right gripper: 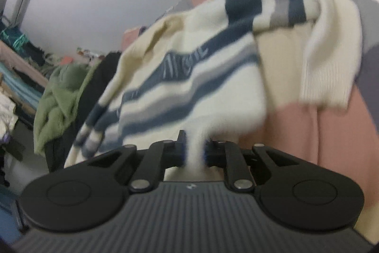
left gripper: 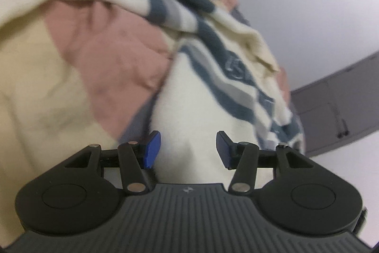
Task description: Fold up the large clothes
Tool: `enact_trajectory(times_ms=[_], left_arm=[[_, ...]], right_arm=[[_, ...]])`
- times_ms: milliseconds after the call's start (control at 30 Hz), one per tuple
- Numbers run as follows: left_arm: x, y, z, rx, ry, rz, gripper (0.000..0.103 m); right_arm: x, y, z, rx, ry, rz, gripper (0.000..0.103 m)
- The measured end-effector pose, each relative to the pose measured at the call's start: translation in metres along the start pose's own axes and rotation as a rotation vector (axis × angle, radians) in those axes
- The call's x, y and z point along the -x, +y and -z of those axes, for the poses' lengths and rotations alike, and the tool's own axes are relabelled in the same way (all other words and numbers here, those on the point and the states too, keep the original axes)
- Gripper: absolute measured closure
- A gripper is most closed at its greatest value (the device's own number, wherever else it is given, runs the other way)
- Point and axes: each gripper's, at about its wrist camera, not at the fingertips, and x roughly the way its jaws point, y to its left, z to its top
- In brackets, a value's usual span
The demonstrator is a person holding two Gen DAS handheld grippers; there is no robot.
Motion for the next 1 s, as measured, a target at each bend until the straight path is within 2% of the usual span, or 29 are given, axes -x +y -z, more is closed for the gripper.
enact_trajectory(times_ms=[133,300,467,600,633,700,733,767,800,1000], left_arm=[[-0.010,-0.012,0.003,-0.046,0.004,0.024,0.045],[-0.030,-0.020,0.011,-0.060,0.059,0.037,0.045],[-0.058,-0.022,0.028,-0.003,0.161,0.123,0.045],[-0.071,-0.032,0.037,-0.010,0.208,0.148,0.046],[-0.071,-0.036,0.040,-0.025,0.204,0.134,0.047],[-0.069,-0.043,0.043,-0.064,0.190,0.088,0.065],[-0.067,-0.046,0.044,-0.079,0.186,0.070,0.070],[-0.066,-0.047,0.044,-0.082,0.178,0.064,0.080],[-0.062,-0.047,0.042,-0.076,0.163,0.064,0.086],[-0.011,-0.044,0.028,-0.014,0.030,0.135,0.091]], right_arm=[[-0.017,-0.013,-0.031,-0.007,-0.022,0.042,0.088],[-0.053,-0.033,-0.051,-0.021,-0.023,0.103,0.088],[-0.073,-0.050,-0.053,-0.072,-0.003,0.092,0.088],[-0.074,-0.052,-0.054,-0.078,-0.003,0.075,0.088],[-0.073,-0.052,-0.054,-0.076,-0.002,0.071,0.088],[-0.072,-0.051,-0.054,-0.072,-0.003,0.066,0.088],[-0.070,-0.050,-0.054,-0.070,-0.004,0.065,0.088],[-0.069,-0.049,-0.053,-0.070,-0.005,0.065,0.088],[-0.067,-0.048,-0.053,-0.072,-0.008,0.067,0.088],[-0.041,-0.029,-0.037,-0.026,-0.036,0.048,0.088]])
